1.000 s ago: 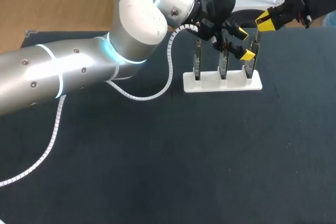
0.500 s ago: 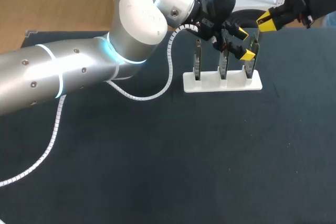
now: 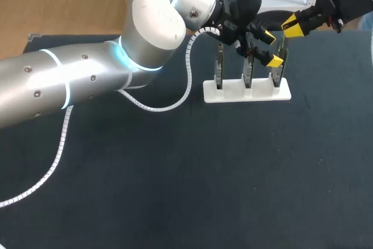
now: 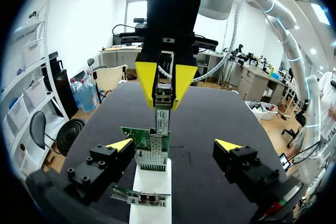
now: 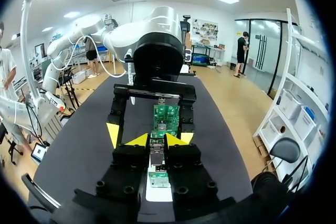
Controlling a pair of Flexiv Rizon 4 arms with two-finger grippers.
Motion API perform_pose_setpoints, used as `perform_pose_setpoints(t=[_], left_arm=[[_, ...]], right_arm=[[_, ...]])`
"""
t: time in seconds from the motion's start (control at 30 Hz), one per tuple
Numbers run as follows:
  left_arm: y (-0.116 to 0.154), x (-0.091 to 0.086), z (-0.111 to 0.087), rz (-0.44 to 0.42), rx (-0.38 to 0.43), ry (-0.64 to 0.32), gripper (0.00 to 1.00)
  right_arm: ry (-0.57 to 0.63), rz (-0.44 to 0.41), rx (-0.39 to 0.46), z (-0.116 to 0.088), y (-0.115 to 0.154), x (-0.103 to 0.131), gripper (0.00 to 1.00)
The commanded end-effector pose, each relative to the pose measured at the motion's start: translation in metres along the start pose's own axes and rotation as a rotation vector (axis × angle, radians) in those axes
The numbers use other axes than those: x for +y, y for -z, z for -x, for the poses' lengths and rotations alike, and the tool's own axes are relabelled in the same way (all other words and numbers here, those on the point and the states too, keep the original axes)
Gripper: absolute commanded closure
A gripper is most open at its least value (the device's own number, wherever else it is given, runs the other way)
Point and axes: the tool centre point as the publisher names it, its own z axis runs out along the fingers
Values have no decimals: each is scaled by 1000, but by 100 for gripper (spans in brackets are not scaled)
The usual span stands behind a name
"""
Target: Pick up the optical module with the left hand, and insert it into the network port with the right hand.
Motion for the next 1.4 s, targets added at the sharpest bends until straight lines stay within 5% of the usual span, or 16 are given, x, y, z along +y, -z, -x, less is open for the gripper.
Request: perform_pose_setpoints(t=[0.03,1.4], left_arm=[[-1,2,1,-4,4,0,0],[-1,2,1,-4,4,0,0]], right_arm=[[2,9,3,0,0,-5,100],[23,37,4,-4,1,-6,100]])
